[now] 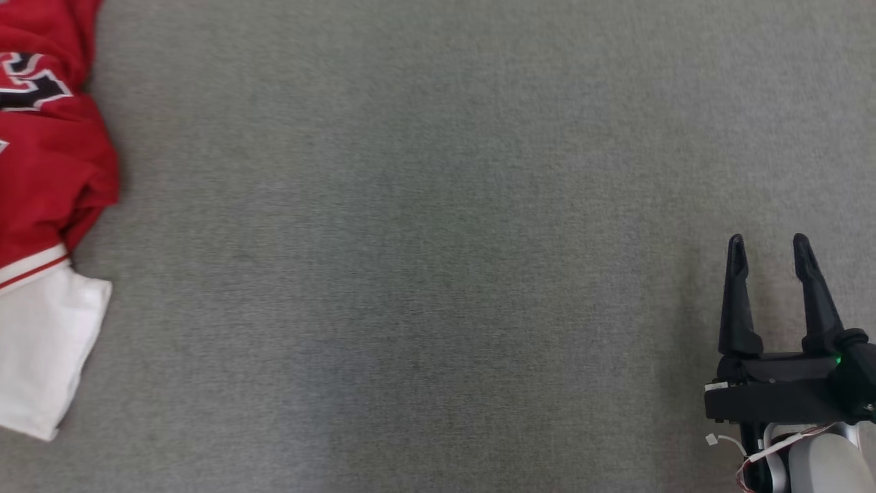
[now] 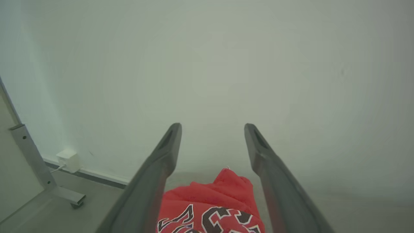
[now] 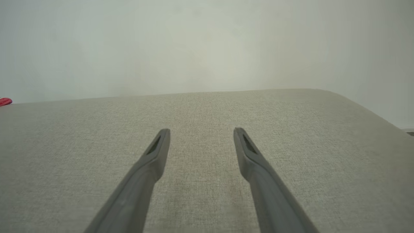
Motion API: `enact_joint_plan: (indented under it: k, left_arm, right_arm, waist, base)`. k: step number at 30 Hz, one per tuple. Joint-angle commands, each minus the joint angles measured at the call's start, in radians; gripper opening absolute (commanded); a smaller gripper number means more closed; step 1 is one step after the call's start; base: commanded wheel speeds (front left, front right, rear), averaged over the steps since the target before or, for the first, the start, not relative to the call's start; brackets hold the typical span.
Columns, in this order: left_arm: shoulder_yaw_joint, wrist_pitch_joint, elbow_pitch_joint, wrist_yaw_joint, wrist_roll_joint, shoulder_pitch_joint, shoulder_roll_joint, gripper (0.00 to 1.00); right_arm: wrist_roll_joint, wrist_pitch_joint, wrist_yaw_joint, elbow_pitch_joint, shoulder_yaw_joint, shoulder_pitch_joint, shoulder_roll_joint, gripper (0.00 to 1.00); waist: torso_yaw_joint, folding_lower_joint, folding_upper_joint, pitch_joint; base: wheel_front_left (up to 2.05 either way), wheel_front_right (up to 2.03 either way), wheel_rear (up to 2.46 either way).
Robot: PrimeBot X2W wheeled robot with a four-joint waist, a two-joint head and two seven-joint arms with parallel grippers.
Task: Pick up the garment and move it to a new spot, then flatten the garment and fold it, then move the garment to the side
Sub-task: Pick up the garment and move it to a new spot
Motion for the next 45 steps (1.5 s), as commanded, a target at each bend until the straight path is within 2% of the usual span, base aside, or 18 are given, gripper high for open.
enact_joint_plan:
  k: [1,5,14,19,20,21,22,28,36,40,45]
  left_arm:
    - [-0.003,0.01,0.015,-0.005,0.0,-0.013,0.008,1.0]
    - [-0.044,0.088,0.13,-0.016,0.002,-0.051,0.043,1.0]
    - [-0.096,0.273,0.381,-0.038,-0.081,-0.086,0.066,1.0]
    - [-0.129,0.322,0.473,-0.039,-0.113,-0.086,0.082,1.0]
    - [-0.137,0.315,0.483,-0.039,-0.113,-0.087,0.083,0.85]
    - [-0.145,0.303,0.488,-0.039,-0.115,-0.09,0.085,0.19]
    - [-0.153,0.293,0.493,-0.04,-0.121,-0.093,0.084,0.0]
    - [-0.202,0.182,0.493,-0.04,-0.12,-0.126,0.112,0.0]
    - [-0.273,0.045,0.416,-0.039,-0.128,-0.198,0.146,0.0]
    - [-0.304,0.012,0.35,-0.039,-0.108,-0.246,0.16,0.0]
    - [-0.339,0.017,0.25,-0.038,-0.083,-0.302,0.151,0.0]
  right_arm:
    - [-0.001,-0.005,-0.002,-0.006,-0.001,-0.004,0.0,1.0]
    - [-0.004,-0.005,-0.002,-0.021,-0.015,0.007,0.0,1.0]
    - [-0.008,-0.005,-0.002,-0.025,-0.007,0.006,0.0,1.0]
    - [-0.007,-0.005,-0.002,-0.021,-0.001,0.006,0.0,1.0]
    - [-0.008,-0.005,-0.002,-0.02,-0.001,0.005,0.0,1.0]
    - [-0.008,-0.005,-0.002,-0.019,-0.001,0.004,0.0,1.0]
    - [-0.009,-0.005,-0.002,-0.018,-0.001,0.004,0.0,1.0]
    - [0.0,-0.005,-0.002,-0.006,0.006,0.007,0.0,1.0]
    - [0.014,-0.003,-0.002,0.018,0.017,0.021,0.0,1.0]
    - [0.029,-0.003,-0.002,0.035,0.026,0.027,0.0,1.0]
    - [0.052,-0.003,-0.002,0.051,0.031,0.036,0.0,1.0]
  waist:
    - [-0.068,-0.0003,-0.0003,0.074]
    - [-0.062,-0.0003,-0.0003,0.083]
    - [-0.061,-0.0003,-0.0003,0.084]
    - [-0.07,-0.0003,-0.0003,0.083]
    - [-0.071,-0.0003,-0.0003,0.082]
    - [-0.072,-0.0003,-0.0003,0.08]
    - [-0.072,-0.0003,-0.0003,0.077]
    - [-0.063,-0.0003,-0.0003,0.046]
    - [-0.036,-0.0003,-0.0003,-0.031]
    - [-0.032,-0.0003,-0.0003,-0.075]
    - [-0.04,-0.0003,-0.0003,-0.113]
  base:
    - [0.0,0.0,0.0]
    - [0.0,0.0,0.0]
    - [0.0,0.0,0.0]
    - [0.0,0.0,0.0]
    - [0.0,0.0,0.0]
    - [0.0,0.0,0.0]
    - [0.0,0.0,0.0]
    - [0.0,0.0,0.0]
    - [0.0,0.0,0.0]
    - [0.0,0.0,0.0]
    - [0.0,0.0,0.0]
